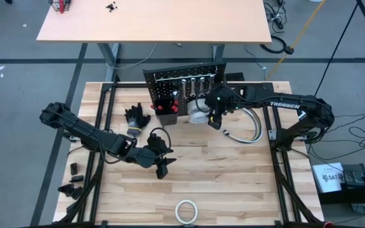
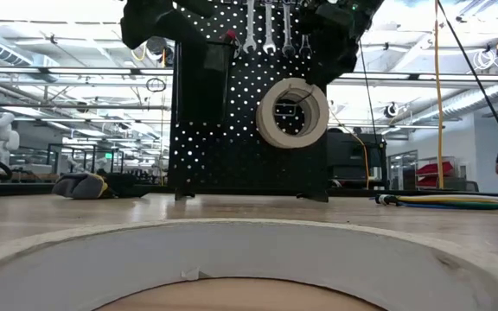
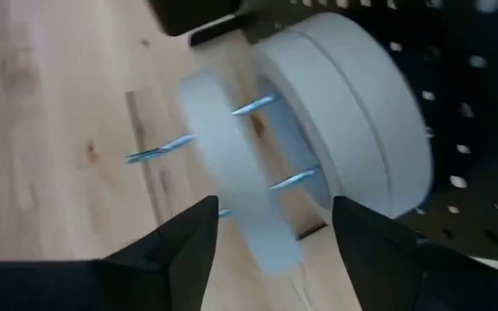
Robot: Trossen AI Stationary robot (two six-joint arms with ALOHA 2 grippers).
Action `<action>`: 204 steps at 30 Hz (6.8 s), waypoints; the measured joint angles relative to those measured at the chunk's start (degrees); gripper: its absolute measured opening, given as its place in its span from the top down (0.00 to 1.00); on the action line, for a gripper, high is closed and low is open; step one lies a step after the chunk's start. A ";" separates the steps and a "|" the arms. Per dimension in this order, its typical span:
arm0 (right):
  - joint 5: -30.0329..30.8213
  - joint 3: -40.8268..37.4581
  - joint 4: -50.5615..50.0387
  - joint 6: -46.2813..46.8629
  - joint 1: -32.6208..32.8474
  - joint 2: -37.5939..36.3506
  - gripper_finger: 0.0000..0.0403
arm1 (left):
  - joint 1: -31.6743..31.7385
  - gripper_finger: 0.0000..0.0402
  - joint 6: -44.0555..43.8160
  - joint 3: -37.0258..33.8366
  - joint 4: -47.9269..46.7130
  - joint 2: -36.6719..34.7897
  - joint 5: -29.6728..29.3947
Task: Hang tools onto peg board
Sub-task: Hang the white masking tape on the peg board
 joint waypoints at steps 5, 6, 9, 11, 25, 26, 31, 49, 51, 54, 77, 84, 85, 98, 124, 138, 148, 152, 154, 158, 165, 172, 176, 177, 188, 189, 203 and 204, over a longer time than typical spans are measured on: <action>4.02 0.00 0.73 1.71 3.99 -0.48 0.52 | -0.02 0.52 -0.04 0.00 -1.24 0.00 0.00; 5.31 0.00 1.44 2.02 4.89 -0.54 0.53 | -0.02 0.52 -0.03 0.00 -1.20 -0.01 0.00; 8.72 0.00 2.92 2.95 7.66 -0.69 0.58 | -0.02 0.52 -0.02 0.00 -1.24 -0.02 0.00; 8.74 0.00 4.21 3.19 8.96 -0.69 0.64 | -0.02 0.52 -0.01 0.00 -1.22 -0.02 0.00; 9.20 0.00 5.54 2.25 8.95 2.47 1.00 | -0.02 0.52 0.01 0.00 -2.05 4.13 -0.52; 10.26 0.00 5.87 2.26 8.73 2.91 1.00 | -0.02 0.52 -0.01 0.00 -2.07 4.55 -0.51; 14.89 0.00 6.90 2.33 7.35 3.34 1.00 | -0.03 0.52 0.00 0.00 -0.84 5.68 0.11; 11.50 0.00 10.82 3.71 6.45 2.62 0.99 | -1.68 0.52 1.87 0.00 -0.67 5.70 0.42; 11.19 0.00 10.68 5.03 7.05 2.15 0.98 | -1.81 0.52 3.08 0.00 -0.70 5.70 0.42; 11.07 0.00 10.68 8.87 8.24 1.06 0.96 | -1.80 0.52 4.59 0.00 -0.62 5.70 0.58; 21.54 0.00 14.26 61.53 44.33 7.87 0.93 | -1.85 0.52 20.51 0.00 8.96 11.03 22.67; 24.74 0.00 15.61 73.06 53.60 14.04 0.93 | -3.64 0.52 16.61 0.10 18.39 17.07 21.90; 25.00 0.00 15.62 73.81 54.53 14.96 0.93 | -4.37 0.52 15.32 0.36 18.41 17.81 19.85; 23.52 0.00 16.63 73.69 62.55 22.43 0.93 | -13.87 0.52 -0.36 10.40 18.34 31.10 2.76; 23.81 0.00 20.31 71.82 65.70 22.54 0.93 | -14.72 0.70 -7.31 19.02 1.16 42.10 1.97; 28.15 0.00 22.82 71.92 57.49 19.44 0.93 | -11.88 0.92 15.65 18.52 -12.79 27.75 -7.30; 44.76 0.00 39.45 62.37 55.15 15.51 0.80 | -11.96 0.92 35.86 18.26 -15.12 10.79 -23.11; 45.70 0.00 45.21 59.28 52.79 15.39 0.63 | -12.00 0.92 37.57 17.93 -15.15 7.26 -23.78; 44.95 0.00 45.54 58.71 51.05 15.39 0.54 | -12.00 0.92 37.54 17.89 -15.15 6.56 -23.87; 37.36 0.00 45.25 55.71 47.15 15.39 0.37 | -11.88 0.92 35.88 17.86 -15.40 6.40 -24.95; 29.03 0.00 45.02 49.52 43.53 15.39 0.24 | -10.96 0.92 32.99 17.86 -13.62 6.40 -25.40; 29.38 0.00 44.70 43.17 42.81 14.58 0.39 | -10.27 0.92 27.46 17.86 -13.05 6.40 -25.86; 29.10 0.00 44.89 42.23 42.36 14.45 0.61 | -10.27 0.92 25.71 17.84 -13.27 6.40 -27.33; 29.04 0.00 44.89 42.26 42.30 14.45 0.68 | -10.24 0.92 25.81 17.84 -13.26 6.40 -27.36; 29.51 -0.03 38.95 46.11 42.05 14.53 0.84 | -10.03 0.69 25.38 17.84 -13.13 6.32 -25.95; 29.51 -0.04 38.17 46.78 42.09 14.54 0.84 | -10.03 0.69 25.40 17.84 -13.59 6.32 -25.25; 29.72 -0.03 34.74 50.18 42.92 14.52 0.84 | -10.03 0.68 23.98 17.86 -24.05 6.27 -18.69; 29.76 -0.03 34.69 50.19 42.92 14.53 0.84 | -10.15 0.68 23.98 17.86 -24.19 6.17 -18.69</action>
